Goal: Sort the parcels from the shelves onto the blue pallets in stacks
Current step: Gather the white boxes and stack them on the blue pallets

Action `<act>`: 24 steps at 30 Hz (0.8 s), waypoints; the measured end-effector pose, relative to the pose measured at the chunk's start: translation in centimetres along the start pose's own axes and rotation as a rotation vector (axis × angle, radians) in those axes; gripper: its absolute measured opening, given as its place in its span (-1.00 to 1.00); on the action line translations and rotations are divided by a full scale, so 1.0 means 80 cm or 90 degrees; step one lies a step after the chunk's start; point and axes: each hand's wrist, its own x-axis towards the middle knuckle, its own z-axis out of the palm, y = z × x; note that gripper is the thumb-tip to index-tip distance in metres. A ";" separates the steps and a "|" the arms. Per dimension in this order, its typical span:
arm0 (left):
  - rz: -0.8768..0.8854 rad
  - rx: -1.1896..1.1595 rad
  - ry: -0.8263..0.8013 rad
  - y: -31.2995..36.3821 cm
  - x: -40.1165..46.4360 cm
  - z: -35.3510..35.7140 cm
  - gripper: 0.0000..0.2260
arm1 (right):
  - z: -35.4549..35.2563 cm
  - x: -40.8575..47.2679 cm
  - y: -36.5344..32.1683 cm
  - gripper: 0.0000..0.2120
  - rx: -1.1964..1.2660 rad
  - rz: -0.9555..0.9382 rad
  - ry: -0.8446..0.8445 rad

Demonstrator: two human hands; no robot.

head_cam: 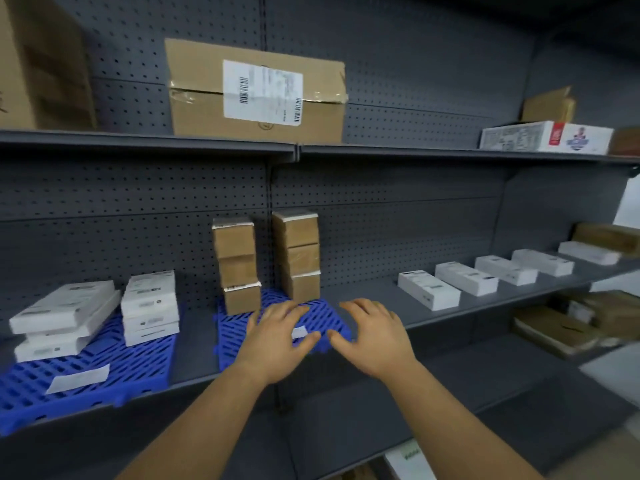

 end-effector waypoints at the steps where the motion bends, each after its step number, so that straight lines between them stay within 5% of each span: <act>1: 0.001 0.002 -0.004 0.015 0.010 0.008 -0.47 | -0.005 0.000 0.018 -0.28 0.002 0.005 0.003; 24: 0.132 -0.068 -0.049 0.314 0.234 0.213 -0.48 | -0.066 0.023 0.404 -0.40 -0.045 0.140 0.083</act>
